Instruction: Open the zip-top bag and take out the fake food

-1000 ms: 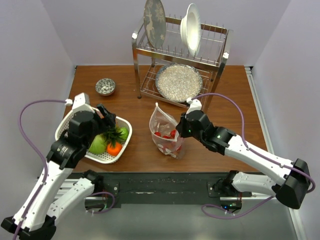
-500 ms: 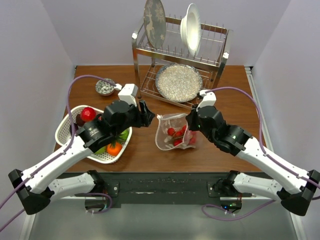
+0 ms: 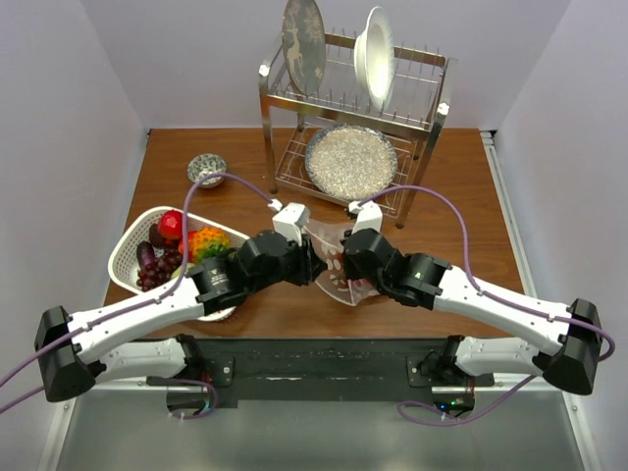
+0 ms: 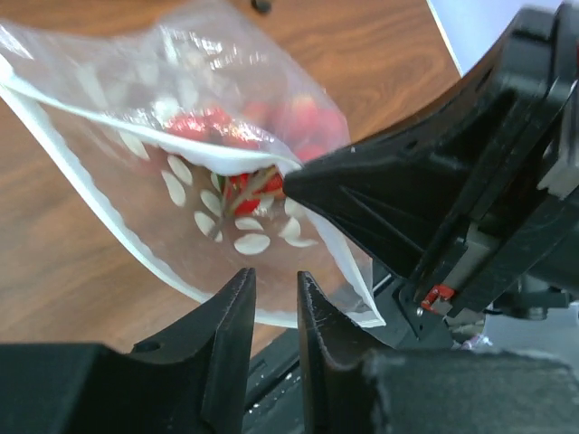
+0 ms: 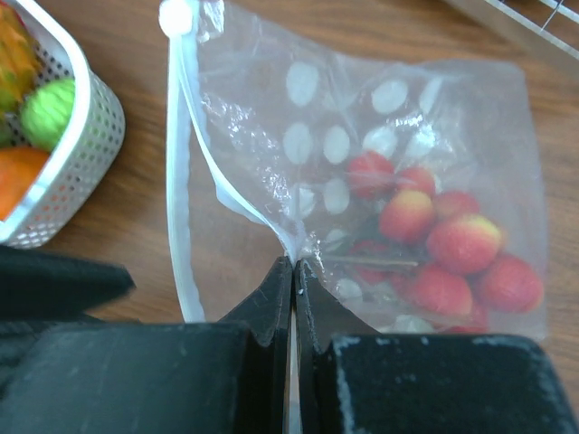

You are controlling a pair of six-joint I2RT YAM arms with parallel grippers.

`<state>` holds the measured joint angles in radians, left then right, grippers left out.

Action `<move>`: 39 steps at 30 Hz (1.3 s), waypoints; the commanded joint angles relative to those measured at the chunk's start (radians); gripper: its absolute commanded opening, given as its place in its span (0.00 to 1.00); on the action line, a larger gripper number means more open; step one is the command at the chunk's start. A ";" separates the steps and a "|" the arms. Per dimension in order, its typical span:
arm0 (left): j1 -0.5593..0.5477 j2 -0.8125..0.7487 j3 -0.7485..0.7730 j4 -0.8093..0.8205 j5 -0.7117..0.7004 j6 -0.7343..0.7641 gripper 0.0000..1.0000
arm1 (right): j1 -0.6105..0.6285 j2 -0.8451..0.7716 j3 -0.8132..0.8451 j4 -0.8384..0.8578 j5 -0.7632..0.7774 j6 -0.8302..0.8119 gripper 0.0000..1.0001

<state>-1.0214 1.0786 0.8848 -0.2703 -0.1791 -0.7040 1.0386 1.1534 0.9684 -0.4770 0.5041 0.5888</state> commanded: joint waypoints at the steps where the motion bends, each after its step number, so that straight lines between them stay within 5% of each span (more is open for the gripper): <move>1: -0.032 0.043 -0.050 0.104 -0.026 -0.040 0.29 | 0.008 -0.029 -0.046 0.034 0.034 0.060 0.00; 15: -0.106 0.274 -0.076 0.335 -0.068 0.073 0.31 | 0.046 -0.142 -0.218 -0.008 0.040 0.177 0.00; 26: -0.177 0.428 -0.150 0.552 -0.220 0.273 0.46 | 0.074 -0.199 -0.264 -0.035 0.044 0.218 0.00; 30: -0.178 0.446 -0.176 0.615 -0.252 0.324 0.59 | 0.075 -0.244 -0.273 -0.080 0.056 0.226 0.00; 39: -0.177 0.506 -0.127 0.643 -0.272 0.403 0.62 | 0.075 -0.297 -0.290 -0.135 0.063 0.241 0.00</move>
<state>-1.1976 1.5581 0.7143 0.3031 -0.4030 -0.3668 1.1084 0.8745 0.6861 -0.5755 0.5247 0.8028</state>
